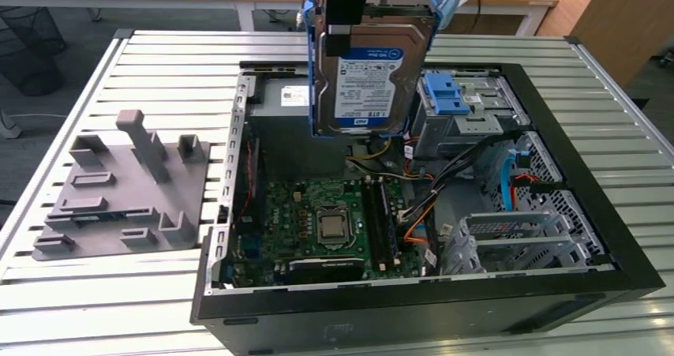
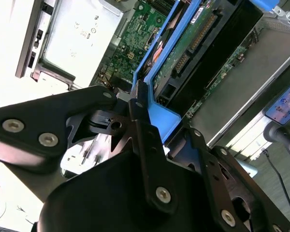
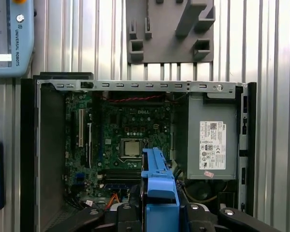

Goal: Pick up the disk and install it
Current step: 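Insert the disk into the insertion slot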

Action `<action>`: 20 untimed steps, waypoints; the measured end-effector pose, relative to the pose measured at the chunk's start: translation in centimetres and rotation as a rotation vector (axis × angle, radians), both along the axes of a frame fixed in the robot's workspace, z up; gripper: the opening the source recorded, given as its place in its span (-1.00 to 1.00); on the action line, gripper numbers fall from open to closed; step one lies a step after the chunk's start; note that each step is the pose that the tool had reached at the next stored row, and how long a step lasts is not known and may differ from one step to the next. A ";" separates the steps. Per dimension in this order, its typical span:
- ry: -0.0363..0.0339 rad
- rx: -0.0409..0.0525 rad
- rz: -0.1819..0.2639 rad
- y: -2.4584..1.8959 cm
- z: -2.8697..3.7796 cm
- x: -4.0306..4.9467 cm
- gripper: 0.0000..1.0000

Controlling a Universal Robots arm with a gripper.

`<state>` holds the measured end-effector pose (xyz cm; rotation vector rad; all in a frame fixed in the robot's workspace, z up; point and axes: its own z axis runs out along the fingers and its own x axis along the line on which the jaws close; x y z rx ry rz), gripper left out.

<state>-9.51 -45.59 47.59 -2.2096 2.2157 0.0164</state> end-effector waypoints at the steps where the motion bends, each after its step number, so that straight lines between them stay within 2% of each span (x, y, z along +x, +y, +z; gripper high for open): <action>1: 0.0000 0.0000 0.000 -0.01 0.00 0.19 -0.27; 8: 0.0001 0.0000 0.000 -0.23 0.00 1.27 -0.27; 12: 0.0002 -0.0001 0.000 -0.79 0.00 1.41 -0.27; 20: 0.0002 0.0000 0.000 -2.22 0.00 1.54 -0.27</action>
